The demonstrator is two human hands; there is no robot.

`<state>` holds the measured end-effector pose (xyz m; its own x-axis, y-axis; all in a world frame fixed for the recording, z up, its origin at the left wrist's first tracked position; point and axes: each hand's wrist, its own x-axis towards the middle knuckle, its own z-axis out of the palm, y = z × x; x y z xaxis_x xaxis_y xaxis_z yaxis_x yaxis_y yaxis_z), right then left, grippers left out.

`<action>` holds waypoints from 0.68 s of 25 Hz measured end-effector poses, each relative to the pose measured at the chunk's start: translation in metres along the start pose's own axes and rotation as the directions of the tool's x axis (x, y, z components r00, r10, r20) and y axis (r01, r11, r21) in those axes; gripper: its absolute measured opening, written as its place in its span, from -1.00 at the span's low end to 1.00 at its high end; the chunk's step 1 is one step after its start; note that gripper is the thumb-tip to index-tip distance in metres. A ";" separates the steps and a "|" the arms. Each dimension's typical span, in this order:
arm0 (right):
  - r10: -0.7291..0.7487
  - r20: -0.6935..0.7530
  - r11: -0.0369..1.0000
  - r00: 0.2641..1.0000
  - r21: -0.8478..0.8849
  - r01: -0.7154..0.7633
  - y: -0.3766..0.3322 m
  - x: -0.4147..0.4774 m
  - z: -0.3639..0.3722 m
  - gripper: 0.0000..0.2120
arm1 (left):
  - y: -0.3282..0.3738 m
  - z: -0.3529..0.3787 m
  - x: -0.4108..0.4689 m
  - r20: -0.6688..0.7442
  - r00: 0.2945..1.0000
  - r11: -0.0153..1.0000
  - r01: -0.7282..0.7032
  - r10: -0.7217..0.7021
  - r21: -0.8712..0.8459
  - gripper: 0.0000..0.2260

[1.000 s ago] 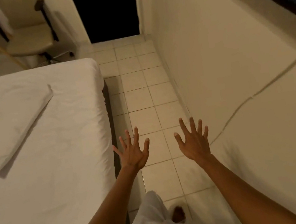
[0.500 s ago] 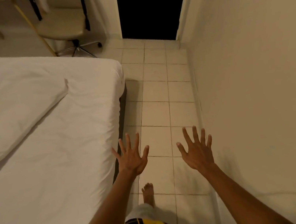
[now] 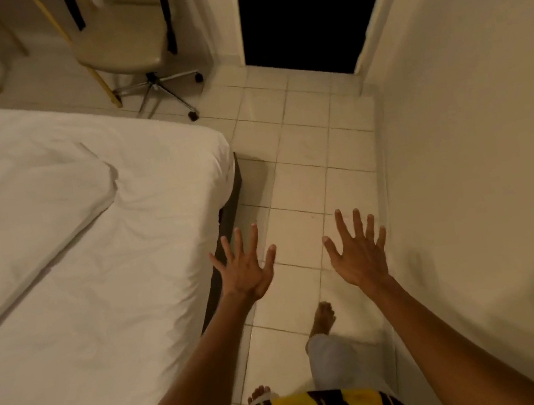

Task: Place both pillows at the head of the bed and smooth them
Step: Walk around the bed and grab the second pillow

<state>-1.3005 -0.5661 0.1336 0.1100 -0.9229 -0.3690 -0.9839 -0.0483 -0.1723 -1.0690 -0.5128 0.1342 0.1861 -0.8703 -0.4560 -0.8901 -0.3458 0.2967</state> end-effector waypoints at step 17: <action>-0.209 0.056 0.973 0.976 -0.091 0.213 -0.007 0.367 -0.146 -0.34 | 0.123 -0.112 0.296 -0.065 0.952 0.922 0.270 -0.299 -0.278 -0.38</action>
<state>-1.2738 -0.9604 0.1331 0.3209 -0.8696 -0.3753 -0.9464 -0.2790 -0.1629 -1.0765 -0.8517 0.1298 0.4705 -0.7481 -0.4680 -0.6542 -0.6516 0.3839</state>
